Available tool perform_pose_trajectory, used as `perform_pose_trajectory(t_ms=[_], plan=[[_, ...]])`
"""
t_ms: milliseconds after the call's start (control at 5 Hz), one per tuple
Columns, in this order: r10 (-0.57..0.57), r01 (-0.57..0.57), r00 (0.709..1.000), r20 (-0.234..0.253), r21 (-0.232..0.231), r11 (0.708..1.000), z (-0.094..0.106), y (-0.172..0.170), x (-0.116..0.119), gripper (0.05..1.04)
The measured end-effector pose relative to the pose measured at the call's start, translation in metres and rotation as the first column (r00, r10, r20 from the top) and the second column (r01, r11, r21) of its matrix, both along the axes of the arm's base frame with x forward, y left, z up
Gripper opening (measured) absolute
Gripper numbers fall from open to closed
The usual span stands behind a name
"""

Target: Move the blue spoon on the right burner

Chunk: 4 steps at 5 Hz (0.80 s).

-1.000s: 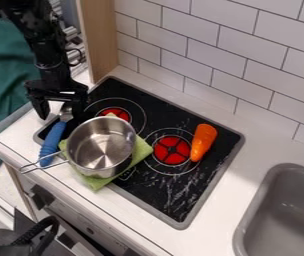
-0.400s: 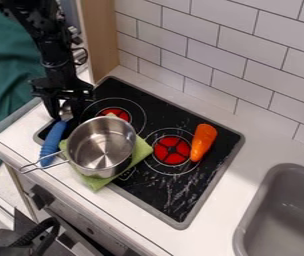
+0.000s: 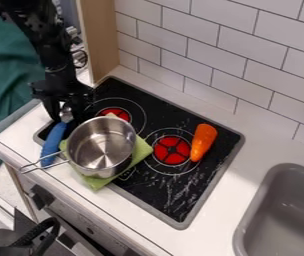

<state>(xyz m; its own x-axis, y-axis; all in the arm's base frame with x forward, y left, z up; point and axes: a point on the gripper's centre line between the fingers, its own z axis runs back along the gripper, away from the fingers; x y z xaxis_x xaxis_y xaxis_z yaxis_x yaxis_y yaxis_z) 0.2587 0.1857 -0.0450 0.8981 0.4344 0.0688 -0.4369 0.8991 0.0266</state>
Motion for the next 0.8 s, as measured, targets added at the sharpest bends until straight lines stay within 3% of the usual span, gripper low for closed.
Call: perform_pose_trajectory(t_ms=[400,800], plan=[[-0.079,0.078,0.994,0.075,0.018,0.997,0.033,-0.022,-0.011,0.530],[-0.205,0.197,0.970,0.133,0.071,0.978,0.049,-0.027,-0.011,0.530]])
